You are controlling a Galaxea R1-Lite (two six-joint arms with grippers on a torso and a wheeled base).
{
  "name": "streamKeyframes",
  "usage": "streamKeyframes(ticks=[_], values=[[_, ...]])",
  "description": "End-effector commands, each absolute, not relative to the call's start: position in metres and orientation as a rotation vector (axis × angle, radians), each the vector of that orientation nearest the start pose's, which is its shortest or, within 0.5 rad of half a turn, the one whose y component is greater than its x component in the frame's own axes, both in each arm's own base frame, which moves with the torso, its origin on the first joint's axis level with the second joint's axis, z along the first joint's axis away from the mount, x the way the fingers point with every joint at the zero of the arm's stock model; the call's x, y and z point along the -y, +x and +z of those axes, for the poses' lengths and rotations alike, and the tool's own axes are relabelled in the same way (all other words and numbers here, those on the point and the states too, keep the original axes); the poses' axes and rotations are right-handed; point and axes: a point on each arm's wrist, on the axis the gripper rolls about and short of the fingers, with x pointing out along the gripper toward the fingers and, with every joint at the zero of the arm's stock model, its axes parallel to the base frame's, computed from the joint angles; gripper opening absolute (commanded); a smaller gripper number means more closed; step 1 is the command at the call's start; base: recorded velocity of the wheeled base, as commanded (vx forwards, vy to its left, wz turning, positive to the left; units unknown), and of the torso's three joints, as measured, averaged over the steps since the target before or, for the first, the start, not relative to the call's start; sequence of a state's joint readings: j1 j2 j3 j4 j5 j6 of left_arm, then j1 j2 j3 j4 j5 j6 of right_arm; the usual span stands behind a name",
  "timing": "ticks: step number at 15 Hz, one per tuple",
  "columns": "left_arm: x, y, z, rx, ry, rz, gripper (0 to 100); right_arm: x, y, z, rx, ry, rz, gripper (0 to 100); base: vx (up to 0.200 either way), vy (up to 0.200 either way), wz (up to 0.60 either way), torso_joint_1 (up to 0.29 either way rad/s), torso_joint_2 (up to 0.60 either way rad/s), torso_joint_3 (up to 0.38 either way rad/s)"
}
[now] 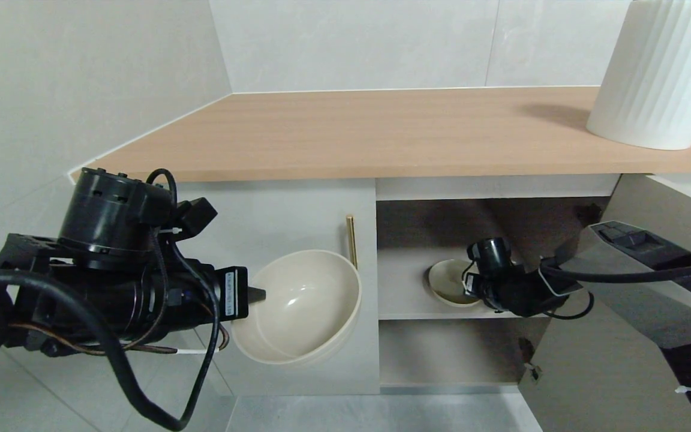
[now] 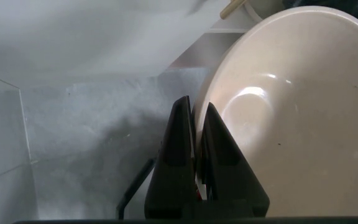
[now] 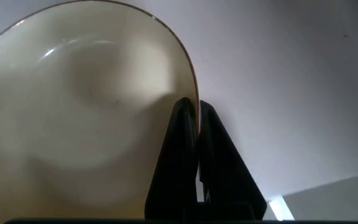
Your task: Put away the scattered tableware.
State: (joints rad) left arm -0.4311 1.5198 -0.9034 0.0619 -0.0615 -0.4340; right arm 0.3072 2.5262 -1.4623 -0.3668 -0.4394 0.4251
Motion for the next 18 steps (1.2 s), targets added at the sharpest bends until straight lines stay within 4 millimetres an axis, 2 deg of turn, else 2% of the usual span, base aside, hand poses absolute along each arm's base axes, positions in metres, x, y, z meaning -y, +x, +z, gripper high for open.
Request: streamKeyframes(ticks=[1, 2, 3, 6, 8, 10, 12, 13, 15, 16, 17, 18], values=[[0.106, 0.228, 0.196, -0.763, -0.283, -0.318, 0, -0.134, 0.456, -0.01, -0.605, 0.158, -0.26, 0, 0.0, 0.0, 0.0, 0.0, 0.0, 0.0], [0.106, 0.228, 0.196, -0.763, -0.283, -0.318, 0, -0.134, 0.456, -0.009, -0.603, 0.158, -0.261, 0, 0.0, 0.0, 0.0, 0.0, 0.0, 0.0], [0.106, 0.228, 0.196, -0.763, -0.283, -0.318, 0, -0.134, 0.456, -0.008, -0.6, 0.166, -0.263, 100, 0.0, 0.0, 0.0, 0.0, 0.0, 0.0], [0.107, 0.228, 0.195, -0.76, -0.282, -0.319, 0, -0.134, 0.452, 0.009, -0.577, 0.202, -0.265, 100, 0.0, 0.0, 0.0, 0.0, 0.0, 0.0], [0.111, 0.229, 0.194, -0.758, -0.276, -0.332, 0, -0.134, 0.433, 0.03, -0.581, 0.215, -0.247, 100, 0.0, 0.0, 0.0, 0.0, 0.0, 0.0], [0.126, 0.23, 0.19, -0.757, -0.255, -0.379, 0, -0.144, 0.386, 0.068, -0.622, 0.209, -0.102, 100, 0.0, 0.0, 0.0, 0.0, 0.0, 0.0], [0.14, 0.238, 0.175, -0.782, -0.194, -0.4, 0, -0.145, 0.337, 0.107, -0.635, 0.164, 0.1, 100, 0.0, 0.0, 0.0, 0.0, 0.0, 0.0], [0.145, 0.241, 0.169, -0.789, -0.175, -0.392, 0, -0.144, 0.325, 0.117, -0.628, 0.145, 0.138, 100, 0.0, 0.0, 0.0, 0.0, 0.0, 0.0], [0.165, 0.247, 0.149, -0.797, -0.113, -0.35, 0, -0.147, 0.287, 0.152, -0.641, 0.089, 0.218, 100, 0.0, 0.0, 0.0, 0.0, 0.0, 0.0], [0.171, 0.247, 0.144, -0.803, -0.094, -0.342, 0, -0.148, 0.277, 0.162, -0.651, 0.086, 0.249, 100, 0.0, 0.0, 0.0, 0.0, 0.0, 0.0], [0.18, 0.245, 0.135, -0.818, -0.06, -0.334, 0, -0.149, 0.256, 0.178, -0.679, 0.09, 0.343, 100, 0.0, 0.0, 0.0, 0.0, 0.0, 0.0], [0.183, 0.245, 0.132, -0.825, -0.05, -0.339, 0, -0.15, 0.246, 0.185, -0.689, 0.091, 0.386, 100, 0.0, 0.0, 0.0, 0.0, 0.0, 0.0]])
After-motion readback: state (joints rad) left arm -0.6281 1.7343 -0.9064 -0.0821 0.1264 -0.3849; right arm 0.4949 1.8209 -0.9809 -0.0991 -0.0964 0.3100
